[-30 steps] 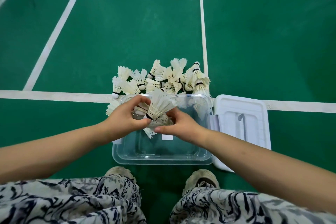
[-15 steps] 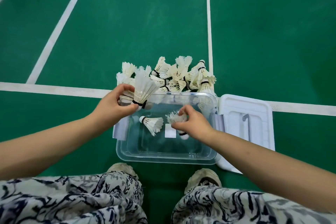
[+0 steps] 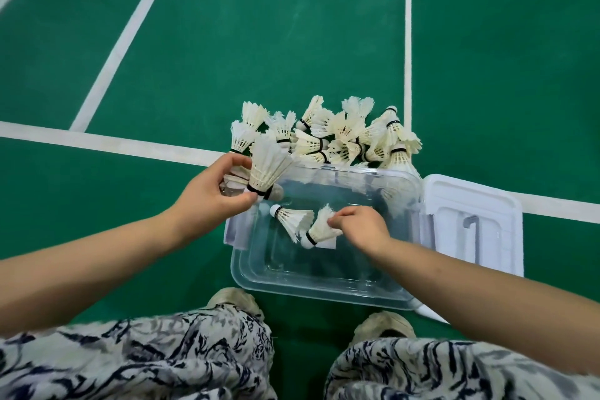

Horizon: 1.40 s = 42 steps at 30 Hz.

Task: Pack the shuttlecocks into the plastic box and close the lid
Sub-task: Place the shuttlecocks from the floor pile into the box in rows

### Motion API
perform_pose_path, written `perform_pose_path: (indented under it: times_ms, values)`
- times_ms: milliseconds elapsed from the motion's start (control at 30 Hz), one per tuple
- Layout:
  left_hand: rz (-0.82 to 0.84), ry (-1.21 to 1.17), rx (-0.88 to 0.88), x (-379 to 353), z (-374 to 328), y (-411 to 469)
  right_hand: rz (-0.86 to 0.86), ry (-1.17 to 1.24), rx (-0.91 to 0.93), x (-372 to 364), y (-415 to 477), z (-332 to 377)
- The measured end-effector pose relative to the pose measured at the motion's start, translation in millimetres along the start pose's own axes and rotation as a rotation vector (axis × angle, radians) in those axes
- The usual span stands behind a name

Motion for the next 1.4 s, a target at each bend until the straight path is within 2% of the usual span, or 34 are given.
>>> perform_pose_path:
  times_ms: [200,300,500,600,700,833,933,1000,1167,1267,1400]
  values:
    - [0.003,-0.051,0.007,4,8,0,0.065,0.473,-0.119,-21,13,-12]
    - [0.013,-0.07,-0.007,2,7,0,0.162,0.564,-0.207,-33,18,-16]
    - [0.052,-0.04,-0.005,-4,3,-3,0.392,0.218,-0.274,-44,13,-23]
    - [0.069,0.024,0.009,-5,4,-5,0.423,0.001,-0.239,-43,9,-20]
    - [0.096,0.061,0.024,-9,3,-6,0.437,-0.084,-0.188,-45,10,-14]
    - [0.136,0.087,0.026,-16,-4,-8,0.389,-0.121,-0.189,-42,16,-2]
    - [0.14,0.132,0.01,-18,-6,-7,0.266,-0.399,-0.135,-31,24,6]
    - [0.129,0.173,0.016,-18,-5,-6,0.157,-0.439,-0.088,-20,20,13]
    - [0.13,0.271,0.031,-26,-7,1,-0.079,-0.162,0.163,12,-16,31]
    - [0.128,0.319,0.034,-32,-12,5,-0.098,0.032,0.356,19,-38,42]
    - [0.175,0.388,0.011,-47,-23,5,-0.07,0.018,0.508,20,-61,53]
Point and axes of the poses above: each hand's wrist, its own y-axis towards the middle knuckle, its own x-axis out of the back of the hand, z = x × y, the point moved 5 cm from there along y, towards the middle knuckle, and after that the axes turned 8 degrees about z, right-handed, at the moved point
